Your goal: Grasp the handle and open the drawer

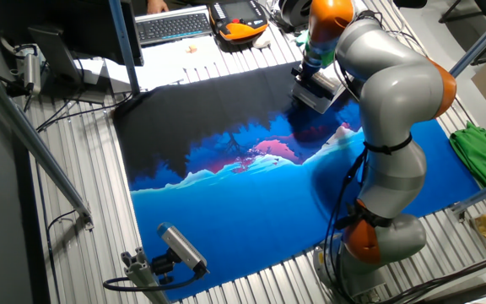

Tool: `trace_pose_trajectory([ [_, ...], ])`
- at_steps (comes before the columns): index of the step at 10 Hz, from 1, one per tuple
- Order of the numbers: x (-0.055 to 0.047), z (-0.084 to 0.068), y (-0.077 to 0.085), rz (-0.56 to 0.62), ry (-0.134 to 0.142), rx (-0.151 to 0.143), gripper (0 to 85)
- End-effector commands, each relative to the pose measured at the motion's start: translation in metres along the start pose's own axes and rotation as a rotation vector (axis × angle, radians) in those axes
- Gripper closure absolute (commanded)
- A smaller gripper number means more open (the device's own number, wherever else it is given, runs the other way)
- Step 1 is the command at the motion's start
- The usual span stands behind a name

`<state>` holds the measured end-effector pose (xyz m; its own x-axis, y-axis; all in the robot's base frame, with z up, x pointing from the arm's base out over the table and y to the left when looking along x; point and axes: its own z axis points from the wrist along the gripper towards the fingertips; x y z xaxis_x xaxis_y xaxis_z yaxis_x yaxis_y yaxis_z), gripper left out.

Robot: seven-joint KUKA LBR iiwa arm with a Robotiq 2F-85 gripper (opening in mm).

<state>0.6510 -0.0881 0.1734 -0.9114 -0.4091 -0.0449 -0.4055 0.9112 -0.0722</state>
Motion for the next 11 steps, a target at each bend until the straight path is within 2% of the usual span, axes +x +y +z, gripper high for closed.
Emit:
trace_pose_trajectory([
  [1, -0.0003, -0.0004, 0.0003, -0.001, 0.001, 0.001, 85.0],
  [3, -0.0005, -0.0003, 0.0006, -0.001, 0.005, 0.01, 85.0],
  [11, -0.0013, -0.0001, 0.002, -0.015, 0.007, 0.003, 85.0],
])
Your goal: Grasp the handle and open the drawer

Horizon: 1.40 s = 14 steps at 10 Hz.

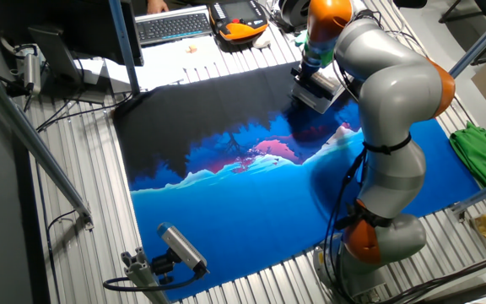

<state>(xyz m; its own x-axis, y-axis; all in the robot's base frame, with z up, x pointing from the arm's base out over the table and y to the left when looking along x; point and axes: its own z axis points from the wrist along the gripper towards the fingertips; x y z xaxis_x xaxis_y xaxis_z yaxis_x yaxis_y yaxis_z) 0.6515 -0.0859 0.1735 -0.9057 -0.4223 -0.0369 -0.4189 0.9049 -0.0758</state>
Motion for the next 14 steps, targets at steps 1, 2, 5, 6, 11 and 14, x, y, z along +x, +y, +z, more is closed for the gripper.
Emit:
trace_pose_trajectory([
  [1, 0.0001, 0.0002, 0.0002, 0.002, 0.001, -0.003, 85.0],
  [2, 0.0, 0.0001, 0.0002, 0.004, 0.003, -0.003, 85.0],
  [5, 0.0011, 0.0004, -0.001, 0.007, 0.005, 0.0, 85.0],
  [6, 0.0011, 0.0004, -0.0011, 0.007, 0.005, 0.0, 85.0],
  [11, 0.0014, 0.0009, -0.0013, -0.001, 0.014, 0.0, 85.0],
  [14, 0.0014, 0.0009, -0.0013, 0.004, 0.014, 0.002, 85.0],
])
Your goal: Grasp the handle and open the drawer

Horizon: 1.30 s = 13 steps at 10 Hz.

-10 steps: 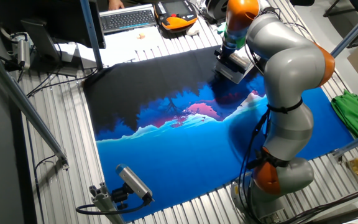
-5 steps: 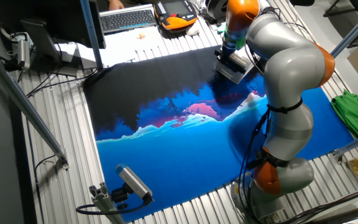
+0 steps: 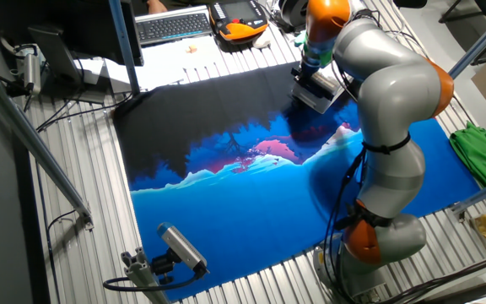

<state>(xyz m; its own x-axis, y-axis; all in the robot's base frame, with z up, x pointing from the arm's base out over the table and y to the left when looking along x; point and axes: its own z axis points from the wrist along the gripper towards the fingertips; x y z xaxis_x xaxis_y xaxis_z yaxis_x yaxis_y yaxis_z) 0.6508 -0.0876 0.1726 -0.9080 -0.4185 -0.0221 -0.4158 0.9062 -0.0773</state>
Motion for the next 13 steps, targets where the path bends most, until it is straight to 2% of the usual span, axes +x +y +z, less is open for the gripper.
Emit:
trace_pose_trajectory([
  [1, 0.0, 0.0, -0.0001, -0.002, 0.003, -0.004, 85.0],
  [3, 0.0, 0.0, -0.0001, 0.021, 0.009, -0.01, 85.0],
  [5, 0.0, 0.0, -0.0001, 0.031, 0.017, 0.036, 85.0],
  [7, 0.0, 0.0, -0.0001, 0.039, 0.014, 0.047, 85.0],
  [13, 0.0, 0.0, -0.0001, 0.053, -0.009, 0.003, 85.0],
])
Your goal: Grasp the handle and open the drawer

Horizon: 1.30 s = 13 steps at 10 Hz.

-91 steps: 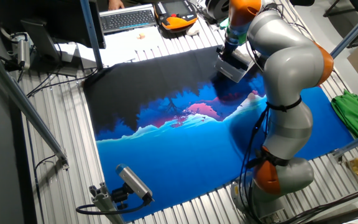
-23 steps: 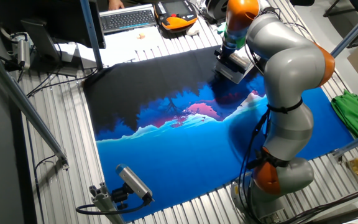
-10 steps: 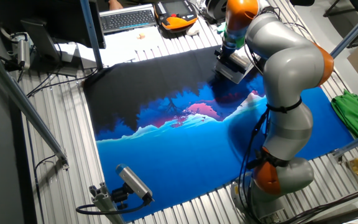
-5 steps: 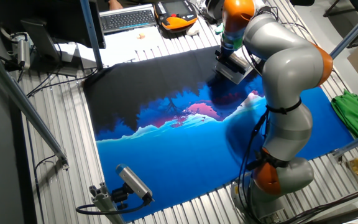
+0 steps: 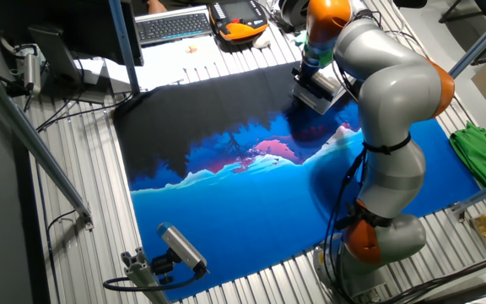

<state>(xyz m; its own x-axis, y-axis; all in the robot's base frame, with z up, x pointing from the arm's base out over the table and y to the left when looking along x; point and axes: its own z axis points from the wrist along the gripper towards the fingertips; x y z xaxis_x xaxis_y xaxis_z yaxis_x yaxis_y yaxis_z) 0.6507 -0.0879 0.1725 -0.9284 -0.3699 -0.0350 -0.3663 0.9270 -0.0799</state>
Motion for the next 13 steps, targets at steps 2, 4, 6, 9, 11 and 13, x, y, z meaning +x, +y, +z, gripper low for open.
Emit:
trace_pose_trajectory([
  [2, -0.0001, 0.0, 0.0001, 0.009, -0.004, 0.002, 68.0],
  [4, -0.0001, 0.0, 0.0001, 0.013, -0.007, -0.002, 68.0],
  [6, -0.0001, 0.0, 0.0001, 0.019, -0.013, -0.005, 68.0],
  [9, -0.0001, 0.0, 0.0001, 0.024, -0.015, -0.008, 68.0],
  [11, -0.0001, 0.0, 0.0001, 0.029, -0.018, -0.015, 68.0],
  [13, -0.0001, 0.0, 0.0001, 0.033, -0.023, -0.027, 68.0],
])
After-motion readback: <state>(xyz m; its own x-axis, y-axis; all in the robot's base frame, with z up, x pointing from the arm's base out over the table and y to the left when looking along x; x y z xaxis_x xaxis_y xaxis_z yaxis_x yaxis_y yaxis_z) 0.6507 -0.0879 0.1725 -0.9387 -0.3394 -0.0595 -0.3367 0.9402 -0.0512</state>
